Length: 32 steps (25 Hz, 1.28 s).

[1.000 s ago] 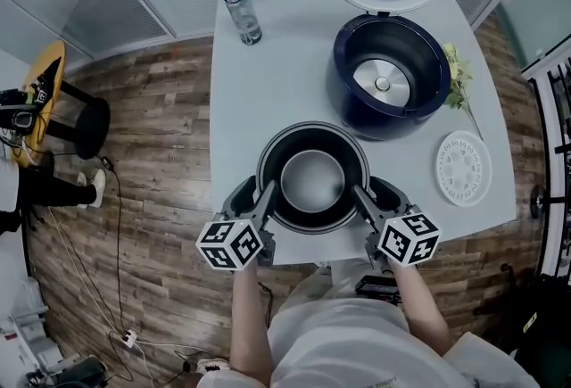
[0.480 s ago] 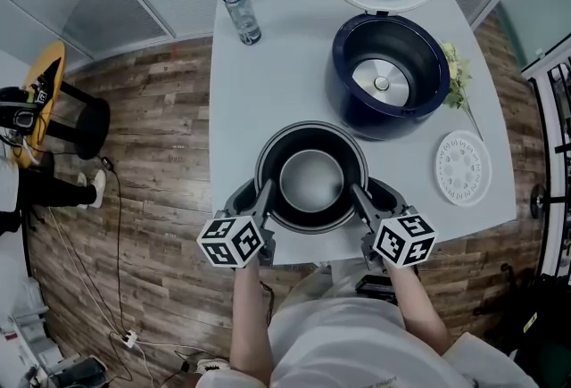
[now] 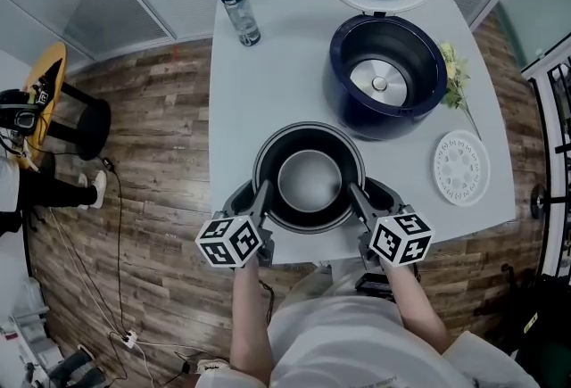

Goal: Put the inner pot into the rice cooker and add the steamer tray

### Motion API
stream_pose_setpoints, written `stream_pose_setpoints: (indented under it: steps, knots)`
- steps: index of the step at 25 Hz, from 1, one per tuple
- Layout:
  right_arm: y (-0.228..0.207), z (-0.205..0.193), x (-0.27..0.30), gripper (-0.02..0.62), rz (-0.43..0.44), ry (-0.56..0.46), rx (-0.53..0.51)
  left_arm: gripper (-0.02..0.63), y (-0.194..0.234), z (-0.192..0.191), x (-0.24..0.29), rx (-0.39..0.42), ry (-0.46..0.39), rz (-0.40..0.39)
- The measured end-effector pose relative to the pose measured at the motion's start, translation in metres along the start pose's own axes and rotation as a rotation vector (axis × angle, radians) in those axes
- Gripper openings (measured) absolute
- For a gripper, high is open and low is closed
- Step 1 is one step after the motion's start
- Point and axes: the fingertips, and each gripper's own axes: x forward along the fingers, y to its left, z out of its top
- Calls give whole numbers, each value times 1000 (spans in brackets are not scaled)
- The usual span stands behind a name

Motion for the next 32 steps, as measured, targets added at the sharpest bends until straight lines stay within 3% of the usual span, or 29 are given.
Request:
stream_pose_setpoints:
  steps: [10,32]
  knots:
    - [7,1,-5,112,6,7,13,92,2,-3,-11,-28,-11,16]
    - [40,54,-39,103,94,-109,-34,87,-32,47,-54,0,-185,12]
